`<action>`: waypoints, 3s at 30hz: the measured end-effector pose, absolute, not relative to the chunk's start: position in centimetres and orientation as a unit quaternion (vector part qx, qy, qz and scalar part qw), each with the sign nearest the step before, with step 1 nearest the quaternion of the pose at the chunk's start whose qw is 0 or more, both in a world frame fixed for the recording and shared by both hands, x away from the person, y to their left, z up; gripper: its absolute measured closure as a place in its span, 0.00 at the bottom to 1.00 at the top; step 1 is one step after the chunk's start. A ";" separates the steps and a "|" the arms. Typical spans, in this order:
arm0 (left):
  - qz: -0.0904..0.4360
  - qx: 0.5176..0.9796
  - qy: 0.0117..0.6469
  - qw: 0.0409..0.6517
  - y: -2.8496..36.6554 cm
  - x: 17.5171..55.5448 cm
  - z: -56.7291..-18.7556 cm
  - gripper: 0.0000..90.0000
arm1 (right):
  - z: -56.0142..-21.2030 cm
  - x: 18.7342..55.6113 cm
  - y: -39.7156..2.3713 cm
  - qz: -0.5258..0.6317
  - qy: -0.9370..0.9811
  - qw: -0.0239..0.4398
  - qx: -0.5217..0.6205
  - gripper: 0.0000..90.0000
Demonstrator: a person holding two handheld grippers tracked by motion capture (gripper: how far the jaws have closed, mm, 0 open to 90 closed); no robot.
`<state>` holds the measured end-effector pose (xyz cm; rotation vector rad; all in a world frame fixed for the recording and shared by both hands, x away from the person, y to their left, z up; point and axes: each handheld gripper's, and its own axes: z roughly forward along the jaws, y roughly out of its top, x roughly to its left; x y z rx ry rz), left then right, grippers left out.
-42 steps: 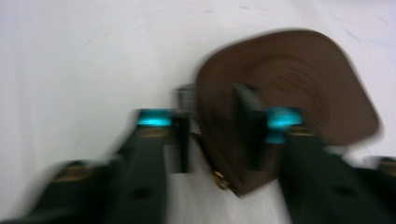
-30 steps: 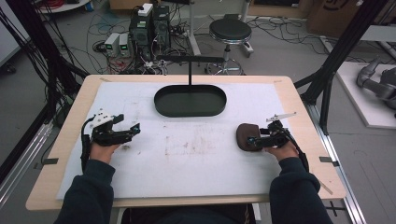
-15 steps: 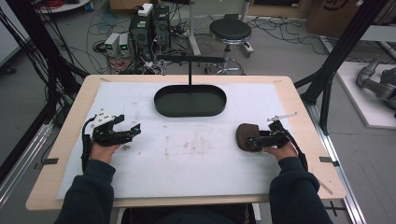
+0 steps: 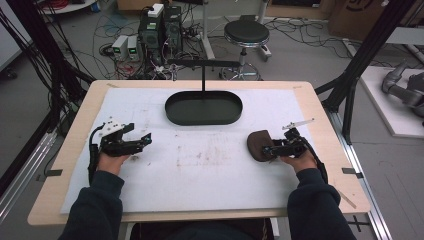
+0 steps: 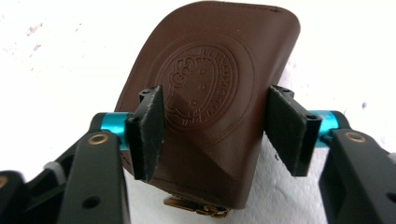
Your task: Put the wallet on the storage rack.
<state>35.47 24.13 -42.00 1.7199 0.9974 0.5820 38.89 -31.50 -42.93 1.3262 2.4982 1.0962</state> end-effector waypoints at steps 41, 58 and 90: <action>0.197 0.718 0.371 0.554 16.2 38.6 -39.5 0.27 | -40.4 36.6 -27.4 0.394 0.871 0.173 0.238 0.65; 0.146 0.782 0.306 0.523 4.7 42.0 -38.8 0.26 | -40.1 36.5 -27.0 0.481 0.840 0.115 0.225 0.52; 0.168 0.774 0.318 0.521 7.8 40.9 -38.4 0.26 | -42.2 37.0 -25.0 0.410 0.884 0.075 0.210 0.69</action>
